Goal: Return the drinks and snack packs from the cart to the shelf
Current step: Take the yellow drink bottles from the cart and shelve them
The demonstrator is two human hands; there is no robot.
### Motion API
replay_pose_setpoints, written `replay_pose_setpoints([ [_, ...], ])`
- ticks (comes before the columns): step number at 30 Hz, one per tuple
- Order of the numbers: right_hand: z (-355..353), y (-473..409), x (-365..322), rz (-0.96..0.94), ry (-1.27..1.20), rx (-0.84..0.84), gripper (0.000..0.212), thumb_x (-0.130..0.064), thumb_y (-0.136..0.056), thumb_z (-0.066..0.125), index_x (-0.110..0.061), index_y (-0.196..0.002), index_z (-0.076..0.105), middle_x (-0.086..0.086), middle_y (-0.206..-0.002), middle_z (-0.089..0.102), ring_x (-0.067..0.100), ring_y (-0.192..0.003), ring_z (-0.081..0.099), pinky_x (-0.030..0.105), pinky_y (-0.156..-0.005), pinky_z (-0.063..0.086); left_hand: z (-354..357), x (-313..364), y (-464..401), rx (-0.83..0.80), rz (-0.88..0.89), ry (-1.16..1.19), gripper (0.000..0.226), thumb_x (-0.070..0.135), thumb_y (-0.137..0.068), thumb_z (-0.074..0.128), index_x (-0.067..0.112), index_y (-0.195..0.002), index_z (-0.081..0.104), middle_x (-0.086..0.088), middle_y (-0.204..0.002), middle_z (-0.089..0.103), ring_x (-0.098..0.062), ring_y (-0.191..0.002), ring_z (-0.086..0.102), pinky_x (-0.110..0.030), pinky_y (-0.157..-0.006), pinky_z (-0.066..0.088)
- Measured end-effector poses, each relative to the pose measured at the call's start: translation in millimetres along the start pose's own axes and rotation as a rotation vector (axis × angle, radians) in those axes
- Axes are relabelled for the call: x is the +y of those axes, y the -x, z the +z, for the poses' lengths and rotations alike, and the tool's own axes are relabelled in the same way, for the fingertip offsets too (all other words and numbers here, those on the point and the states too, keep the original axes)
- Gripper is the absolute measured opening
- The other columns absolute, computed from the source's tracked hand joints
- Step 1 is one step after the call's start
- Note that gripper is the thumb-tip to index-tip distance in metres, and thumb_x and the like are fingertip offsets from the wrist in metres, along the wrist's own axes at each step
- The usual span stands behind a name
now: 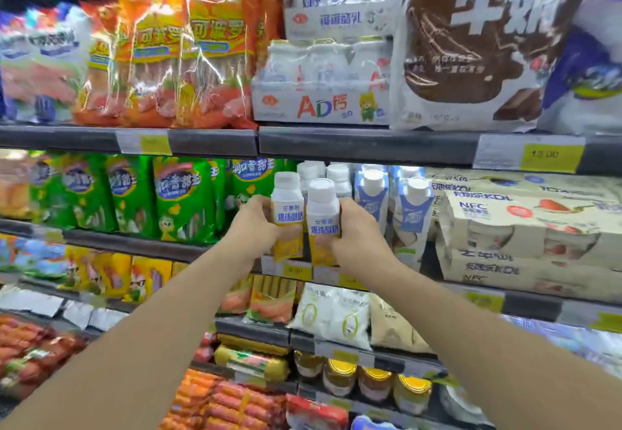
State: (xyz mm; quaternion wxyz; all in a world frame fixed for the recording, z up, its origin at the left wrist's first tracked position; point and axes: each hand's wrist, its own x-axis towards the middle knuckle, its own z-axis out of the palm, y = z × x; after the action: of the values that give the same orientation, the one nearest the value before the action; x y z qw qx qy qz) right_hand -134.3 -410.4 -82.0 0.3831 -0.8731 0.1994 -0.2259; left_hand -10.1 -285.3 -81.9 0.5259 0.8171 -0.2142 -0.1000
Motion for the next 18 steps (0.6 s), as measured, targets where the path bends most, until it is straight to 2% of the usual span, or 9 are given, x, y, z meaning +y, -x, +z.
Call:
replay_pose_setpoints([
  [2,8.3,-1.1,-6.6,0.044,0.051,0.061,0.035,-0.012,-0.083,0.075,-0.018,-0.113,0.058,0.004,-0.112,0.063,0.024,-0.102,0.062,0.045,-0.087,0.054,-0.9,-4.9,-9.5,-0.046,0.026,0.002,0.061,0.011,-0.067,0.09,0.013,-0.117,0.055,-0.001,-0.102,0.069,-0.02,-0.094,0.068,-0.047,-0.085,0.058],
  [5,17.8,-1.9,-12.8,0.102,0.08,0.125,0.036,-0.007,-0.084,0.073,-0.016,-0.115,0.057,0.004,-0.114,0.063,0.023,-0.103,0.062,0.04,-0.086,0.053,0.6,-11.5,-20.3,-0.081,0.063,-0.01,0.057,0.011,-0.066,0.091,0.017,-0.11,0.054,-0.001,-0.099,0.069,-0.021,-0.095,0.067,-0.045,-0.09,0.056],
  [8,24.9,-1.0,-13.9,0.133,0.094,0.172,0.038,-0.004,-0.085,0.072,-0.016,-0.117,0.055,0.005,-0.115,0.062,0.021,-0.102,0.06,0.033,-0.082,0.049,2.7,-15.4,-28.1,-0.098,0.076,-0.043,0.056,0.015,-0.063,0.092,0.019,-0.106,0.057,-0.003,-0.099,0.069,-0.021,-0.092,0.067,-0.043,-0.084,0.056],
  [10,28.6,-1.2,-12.9,0.164,0.103,0.187,0.04,-0.004,-0.085,0.074,-0.016,-0.118,0.055,0.006,-0.117,0.063,0.022,-0.105,0.061,0.034,-0.084,0.05,3.3,-15.7,-29.9,-0.097,0.089,-0.067,0.055,0.018,-0.064,0.092,0.02,-0.106,0.057,-0.003,-0.098,0.068,-0.021,-0.09,0.066,-0.038,-0.077,0.055],
  [14,32.8,-4.2,-11.9,0.211,0.113,0.201,0.04,-0.008,-0.086,0.074,-0.017,-0.12,0.054,0.006,-0.119,0.065,0.025,-0.11,0.062,0.04,-0.092,0.052,2.3,-15.2,-31.2,-0.109,0.105,-0.099,0.057,0.021,-0.067,0.091,0.02,-0.112,0.056,-0.003,-0.099,0.066,-0.022,-0.093,0.064,-0.043,-0.083,0.055],
  [18,31.5,-5.1,-6.8,0.261,0.151,0.191,0.031,-0.019,-0.089,0.072,-0.017,-0.117,0.059,0.007,-0.113,0.067,0.024,-0.098,0.065,0.042,-0.086,0.056,-0.1,-15.1,-27.9,-0.144,0.146,-0.119,0.058,0.02,-0.072,0.088,0.019,-0.118,0.054,0.002,-0.096,0.066,-0.02,-0.091,0.063,-0.041,-0.084,0.054],
])
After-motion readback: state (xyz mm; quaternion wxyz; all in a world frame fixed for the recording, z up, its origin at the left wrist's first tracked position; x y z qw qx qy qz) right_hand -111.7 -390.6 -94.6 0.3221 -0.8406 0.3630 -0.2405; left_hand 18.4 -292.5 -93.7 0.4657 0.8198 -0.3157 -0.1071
